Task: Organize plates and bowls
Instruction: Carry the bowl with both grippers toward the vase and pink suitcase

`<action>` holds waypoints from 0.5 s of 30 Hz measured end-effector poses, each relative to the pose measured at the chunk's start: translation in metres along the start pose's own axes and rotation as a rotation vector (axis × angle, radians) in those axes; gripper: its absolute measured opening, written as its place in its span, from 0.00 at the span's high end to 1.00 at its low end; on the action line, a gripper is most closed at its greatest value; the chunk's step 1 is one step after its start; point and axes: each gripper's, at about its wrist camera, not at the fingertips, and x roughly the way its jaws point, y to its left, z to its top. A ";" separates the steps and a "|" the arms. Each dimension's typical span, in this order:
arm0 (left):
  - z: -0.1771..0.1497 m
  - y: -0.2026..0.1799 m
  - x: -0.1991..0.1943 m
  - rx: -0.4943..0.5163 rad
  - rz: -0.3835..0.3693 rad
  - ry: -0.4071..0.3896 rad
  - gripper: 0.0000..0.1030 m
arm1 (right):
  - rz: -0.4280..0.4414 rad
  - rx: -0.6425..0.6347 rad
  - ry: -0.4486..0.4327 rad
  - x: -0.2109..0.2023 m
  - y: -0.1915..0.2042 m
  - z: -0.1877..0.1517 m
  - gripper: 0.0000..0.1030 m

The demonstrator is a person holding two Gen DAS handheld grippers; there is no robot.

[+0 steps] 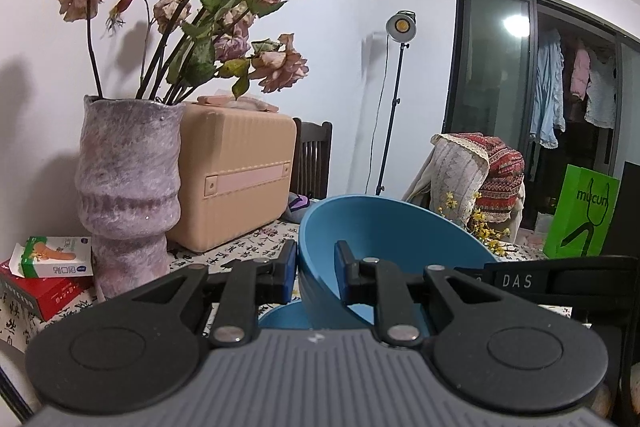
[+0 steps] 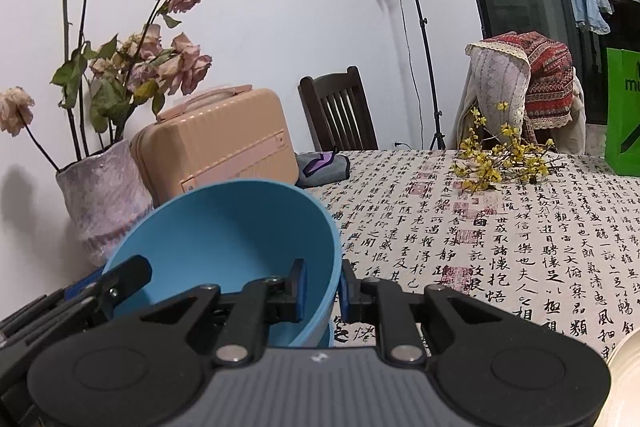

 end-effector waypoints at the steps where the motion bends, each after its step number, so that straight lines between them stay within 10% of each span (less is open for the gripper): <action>1: -0.001 0.001 0.000 -0.001 0.001 0.002 0.81 | 0.000 -0.001 0.003 0.001 0.000 -0.001 0.84; 15: -0.012 0.011 0.012 -0.013 0.015 0.039 0.81 | -0.003 -0.012 0.042 0.018 0.004 -0.009 0.85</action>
